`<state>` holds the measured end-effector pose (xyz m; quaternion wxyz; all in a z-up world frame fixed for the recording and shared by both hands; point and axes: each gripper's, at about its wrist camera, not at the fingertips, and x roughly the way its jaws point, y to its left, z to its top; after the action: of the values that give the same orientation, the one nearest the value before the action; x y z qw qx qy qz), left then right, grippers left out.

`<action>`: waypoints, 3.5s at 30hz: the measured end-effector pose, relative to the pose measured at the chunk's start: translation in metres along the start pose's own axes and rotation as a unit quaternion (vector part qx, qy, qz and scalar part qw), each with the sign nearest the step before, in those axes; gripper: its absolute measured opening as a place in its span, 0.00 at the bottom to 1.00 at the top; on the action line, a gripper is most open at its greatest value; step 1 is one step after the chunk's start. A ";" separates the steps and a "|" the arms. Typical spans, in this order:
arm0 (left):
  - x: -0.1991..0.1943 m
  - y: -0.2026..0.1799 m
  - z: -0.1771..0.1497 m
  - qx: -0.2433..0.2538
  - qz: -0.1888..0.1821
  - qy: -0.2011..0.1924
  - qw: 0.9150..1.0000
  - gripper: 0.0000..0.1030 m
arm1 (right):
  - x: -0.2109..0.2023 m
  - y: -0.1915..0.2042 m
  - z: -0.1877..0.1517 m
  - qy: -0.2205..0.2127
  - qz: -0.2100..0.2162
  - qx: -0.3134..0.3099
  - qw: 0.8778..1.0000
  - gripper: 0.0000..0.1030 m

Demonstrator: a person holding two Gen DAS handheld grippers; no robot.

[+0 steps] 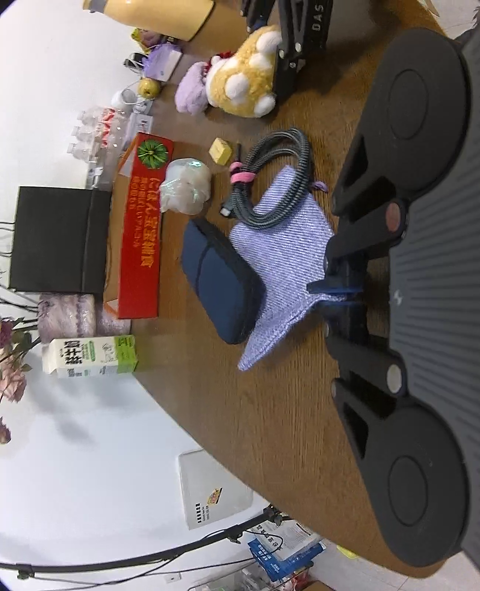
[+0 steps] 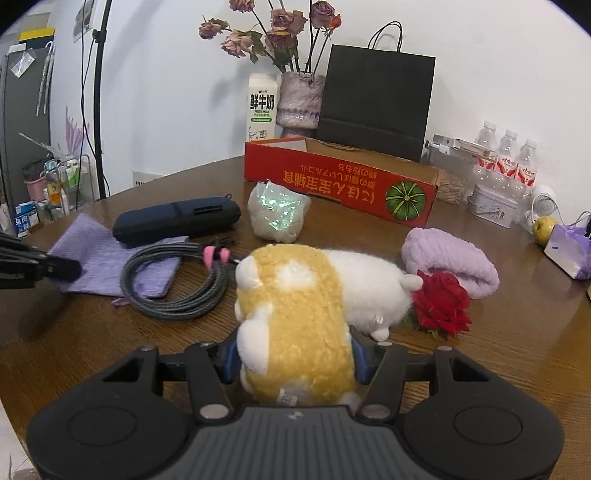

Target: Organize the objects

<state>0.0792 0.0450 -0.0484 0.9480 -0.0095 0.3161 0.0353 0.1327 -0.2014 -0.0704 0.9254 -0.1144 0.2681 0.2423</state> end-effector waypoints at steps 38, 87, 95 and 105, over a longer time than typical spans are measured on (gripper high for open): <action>0.026 -0.009 0.035 -0.039 -0.068 0.022 0.997 0.50 | -0.014 -0.009 -0.005 -0.028 -0.005 0.016 0.999 0.50; 0.046 -0.017 0.031 -0.055 -0.052 0.030 0.997 0.82 | 0.000 -0.001 0.001 0.002 0.009 0.020 1.000 0.48; 0.018 -0.022 0.035 -0.038 -0.077 -0.012 0.996 0.07 | -0.003 0.000 0.003 -0.004 0.011 0.018 1.000 0.48; -0.032 -0.037 0.060 -0.009 -0.084 -0.084 0.993 0.07 | -0.023 0.003 0.014 -0.042 0.002 0.011 0.999 0.48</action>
<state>0.0924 0.0089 0.0187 0.9707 -0.0417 0.2330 -0.0411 0.1206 -0.2032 -0.0460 0.9367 -0.0932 0.2314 0.2455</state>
